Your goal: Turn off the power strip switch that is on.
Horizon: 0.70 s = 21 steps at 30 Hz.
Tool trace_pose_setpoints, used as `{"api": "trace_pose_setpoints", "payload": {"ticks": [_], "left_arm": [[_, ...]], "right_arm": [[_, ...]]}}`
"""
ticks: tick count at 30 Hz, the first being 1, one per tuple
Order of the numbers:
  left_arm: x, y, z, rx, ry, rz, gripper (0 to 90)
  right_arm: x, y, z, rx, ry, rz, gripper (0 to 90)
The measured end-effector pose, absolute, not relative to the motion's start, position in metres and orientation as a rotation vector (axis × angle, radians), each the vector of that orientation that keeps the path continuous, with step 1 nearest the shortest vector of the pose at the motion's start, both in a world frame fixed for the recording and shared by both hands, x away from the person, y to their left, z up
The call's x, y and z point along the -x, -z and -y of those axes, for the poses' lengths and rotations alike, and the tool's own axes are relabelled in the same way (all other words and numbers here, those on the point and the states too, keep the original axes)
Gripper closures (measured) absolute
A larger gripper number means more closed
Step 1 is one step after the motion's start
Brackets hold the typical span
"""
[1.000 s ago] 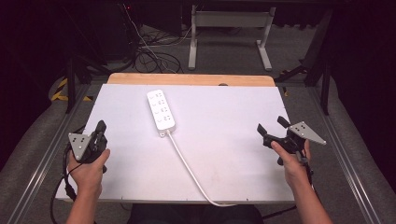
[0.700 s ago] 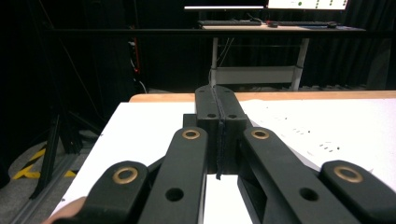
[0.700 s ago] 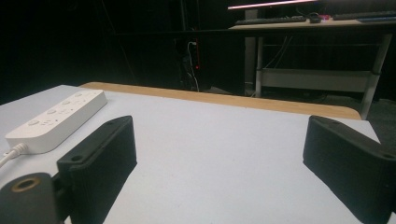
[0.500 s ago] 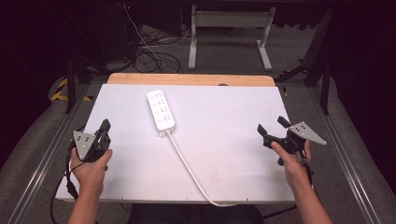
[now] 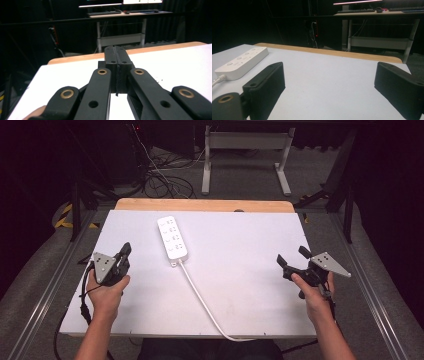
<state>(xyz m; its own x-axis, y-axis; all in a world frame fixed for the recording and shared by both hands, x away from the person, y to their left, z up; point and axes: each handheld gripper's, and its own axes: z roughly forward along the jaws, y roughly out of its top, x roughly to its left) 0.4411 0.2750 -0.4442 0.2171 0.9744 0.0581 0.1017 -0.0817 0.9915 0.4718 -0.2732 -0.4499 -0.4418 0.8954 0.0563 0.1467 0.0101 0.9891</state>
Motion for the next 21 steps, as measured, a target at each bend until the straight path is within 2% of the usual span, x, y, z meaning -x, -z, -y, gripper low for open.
{"api": "trace_pose_setpoints", "payload": {"ticks": [17,21], "left_arm": [[-0.487,0.448,-0.239,-1.672,-0.995,-1.001,90.0],[-0.496,0.451,-0.231,-1.731,-0.943,-1.011,90.0]], "right_arm": [[-0.473,0.449,0.279,-1.091,-1.493,-1.630,9.7],[-0.474,0.449,0.279,-1.089,-1.493,-1.634,9.8]]}}
